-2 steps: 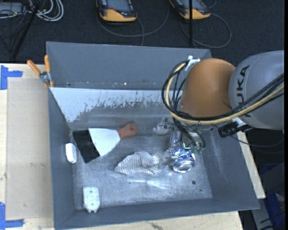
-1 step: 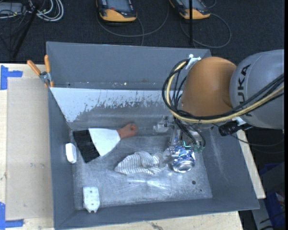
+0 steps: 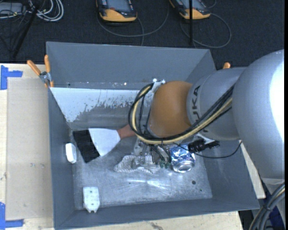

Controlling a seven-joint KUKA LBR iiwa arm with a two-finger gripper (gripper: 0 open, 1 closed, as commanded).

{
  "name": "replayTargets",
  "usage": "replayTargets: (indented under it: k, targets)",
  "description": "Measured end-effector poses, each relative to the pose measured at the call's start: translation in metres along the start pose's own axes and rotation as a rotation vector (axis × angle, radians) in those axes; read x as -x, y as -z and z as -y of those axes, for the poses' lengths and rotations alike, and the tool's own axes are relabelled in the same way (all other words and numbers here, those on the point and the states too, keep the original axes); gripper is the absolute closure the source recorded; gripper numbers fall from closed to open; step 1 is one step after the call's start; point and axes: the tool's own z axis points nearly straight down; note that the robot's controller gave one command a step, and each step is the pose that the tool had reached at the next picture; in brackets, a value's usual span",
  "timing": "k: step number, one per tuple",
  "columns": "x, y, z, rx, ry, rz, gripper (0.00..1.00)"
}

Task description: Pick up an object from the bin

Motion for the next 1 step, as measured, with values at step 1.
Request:
replayTargets:
  k: [1]
  targets:
    - [0.0000,0.0000,0.0000,0.000,0.000,0.000,1.00]
